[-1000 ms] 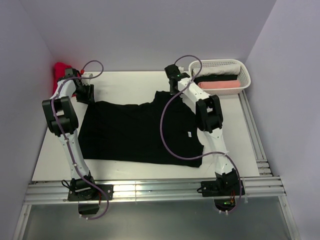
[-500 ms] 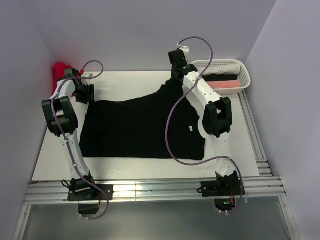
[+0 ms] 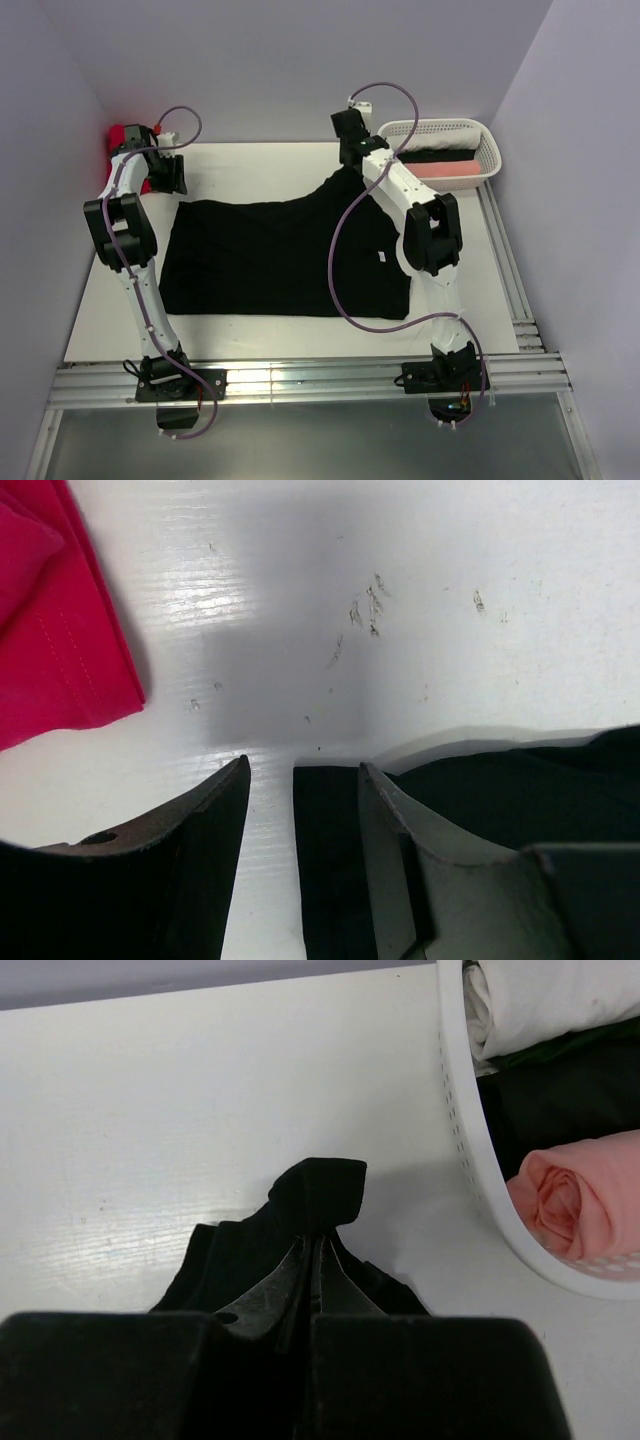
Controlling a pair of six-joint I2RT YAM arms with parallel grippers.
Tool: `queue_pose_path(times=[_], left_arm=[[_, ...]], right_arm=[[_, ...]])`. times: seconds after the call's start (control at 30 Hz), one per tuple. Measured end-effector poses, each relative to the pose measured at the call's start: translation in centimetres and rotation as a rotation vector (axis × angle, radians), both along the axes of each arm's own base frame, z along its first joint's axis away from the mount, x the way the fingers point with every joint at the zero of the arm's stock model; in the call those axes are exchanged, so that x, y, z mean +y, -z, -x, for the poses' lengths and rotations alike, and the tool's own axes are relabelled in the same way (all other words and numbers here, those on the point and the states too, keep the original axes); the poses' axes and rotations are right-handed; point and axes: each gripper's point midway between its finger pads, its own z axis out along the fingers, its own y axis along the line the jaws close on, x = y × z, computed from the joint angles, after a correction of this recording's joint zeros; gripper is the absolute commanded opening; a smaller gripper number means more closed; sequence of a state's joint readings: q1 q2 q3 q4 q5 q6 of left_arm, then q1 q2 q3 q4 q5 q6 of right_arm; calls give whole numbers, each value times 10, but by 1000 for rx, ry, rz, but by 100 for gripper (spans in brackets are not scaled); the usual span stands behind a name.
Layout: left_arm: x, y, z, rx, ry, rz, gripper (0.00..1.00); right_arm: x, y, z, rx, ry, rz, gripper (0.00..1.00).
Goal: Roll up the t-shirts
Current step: Fold the tshirt
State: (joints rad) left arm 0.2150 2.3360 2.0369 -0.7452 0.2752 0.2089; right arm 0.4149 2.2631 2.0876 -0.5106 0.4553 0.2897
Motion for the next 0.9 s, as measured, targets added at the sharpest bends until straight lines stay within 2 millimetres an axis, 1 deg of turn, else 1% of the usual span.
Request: queue_pose_path(times=[0.13, 0.4, 0.6, 0.7, 0.73, 0.8, 0.83, 0.9], left_arm=[[-1, 1, 3, 16, -11, 7, 53], [-4, 7, 19, 86, -29, 23, 52], [-6, 18, 25, 136, -43, 43, 50], [-8, 27, 27, 155, -45, 49, 47], [-8, 27, 27, 156, -47, 51, 44], [-9, 27, 27, 156, -51, 57, 41], [-9, 27, 27, 156, -53, 58, 36], [-10, 27, 26, 157, -61, 63, 31]], right_arm=[[2, 1, 1, 1, -3, 0, 0], [3, 1, 1, 1, -4, -1, 0], [3, 1, 1, 1, -2, -3, 0], [3, 1, 1, 0, -2, -3, 0], [3, 1, 1, 1, -2, -3, 0], [3, 1, 1, 1, -2, -3, 0], [3, 1, 1, 1, -2, -3, 0], [3, 1, 1, 1, -2, -3, 0]])
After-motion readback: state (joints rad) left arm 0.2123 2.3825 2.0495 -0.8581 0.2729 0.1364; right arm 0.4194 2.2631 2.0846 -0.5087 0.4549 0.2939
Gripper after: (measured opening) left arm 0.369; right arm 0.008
